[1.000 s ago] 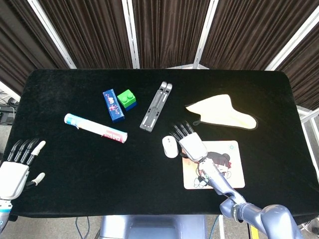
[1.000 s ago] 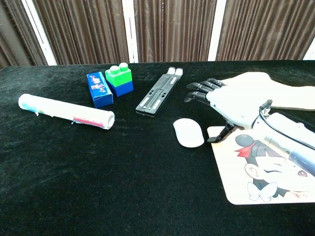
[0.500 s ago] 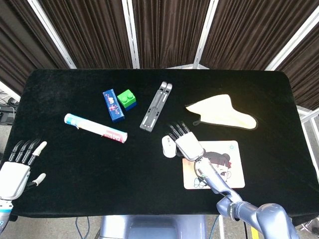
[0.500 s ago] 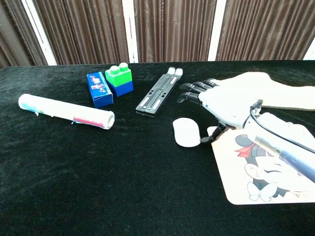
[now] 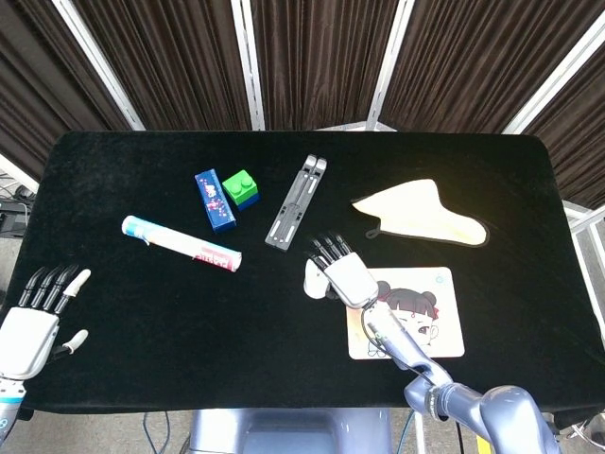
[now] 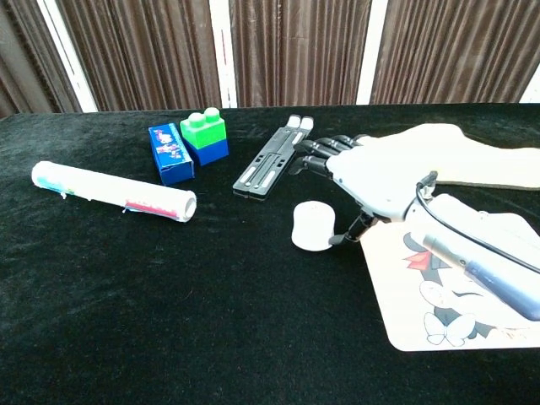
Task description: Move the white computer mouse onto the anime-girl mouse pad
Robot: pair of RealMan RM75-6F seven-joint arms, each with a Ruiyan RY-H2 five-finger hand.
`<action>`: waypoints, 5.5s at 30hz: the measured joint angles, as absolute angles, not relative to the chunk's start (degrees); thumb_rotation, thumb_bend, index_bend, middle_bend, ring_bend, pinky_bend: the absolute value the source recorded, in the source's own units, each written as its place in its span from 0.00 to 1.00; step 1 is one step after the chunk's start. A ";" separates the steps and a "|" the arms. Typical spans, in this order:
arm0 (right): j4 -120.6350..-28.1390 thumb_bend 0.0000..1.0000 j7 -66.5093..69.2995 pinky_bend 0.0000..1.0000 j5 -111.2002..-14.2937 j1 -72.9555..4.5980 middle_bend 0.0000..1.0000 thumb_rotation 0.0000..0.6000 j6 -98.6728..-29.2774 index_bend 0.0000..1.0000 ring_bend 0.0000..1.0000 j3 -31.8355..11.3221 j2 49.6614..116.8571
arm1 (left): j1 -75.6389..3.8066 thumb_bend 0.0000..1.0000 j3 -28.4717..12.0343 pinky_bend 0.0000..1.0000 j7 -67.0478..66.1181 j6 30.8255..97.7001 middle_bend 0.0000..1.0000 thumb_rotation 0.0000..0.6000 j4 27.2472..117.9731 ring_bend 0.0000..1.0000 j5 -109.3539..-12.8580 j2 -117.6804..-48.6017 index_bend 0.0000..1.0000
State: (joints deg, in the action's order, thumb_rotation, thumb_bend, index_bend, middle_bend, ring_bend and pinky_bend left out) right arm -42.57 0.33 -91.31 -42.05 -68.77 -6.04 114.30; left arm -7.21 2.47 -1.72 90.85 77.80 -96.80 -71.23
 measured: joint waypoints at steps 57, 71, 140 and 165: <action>-46.33 0.09 -14.66 0.00 -84.59 -47.48 0.15 1.00 -55.99 0.40 0.00 -8.48 113.86 | -7.90 0.22 2.80 0.00 0.26 87.44 0.00 1.00 78.36 0.00 -96.12 -70.42 0.00; -49.17 0.14 -13.91 0.00 -87.89 -47.11 0.22 1.00 -60.37 0.50 0.00 -6.67 110.97 | -7.98 0.22 2.82 0.00 0.64 87.04 0.00 1.00 78.26 0.00 -96.00 -70.41 0.00; -42.08 0.12 -1.62 0.00 -113.21 -41.27 0.25 1.00 -75.43 0.56 0.00 15.26 90.26 | -8.03 0.22 2.68 0.00 -0.28 86.88 0.00 1.00 78.19 0.00 -95.97 -71.08 0.00; -51.49 0.07 -15.66 0.00 -110.94 -41.26 0.03 1.00 -68.87 0.28 0.00 13.27 85.01 | -7.98 0.22 2.46 0.00 0.64 87.02 0.00 1.00 77.74 0.00 -95.64 -71.07 0.00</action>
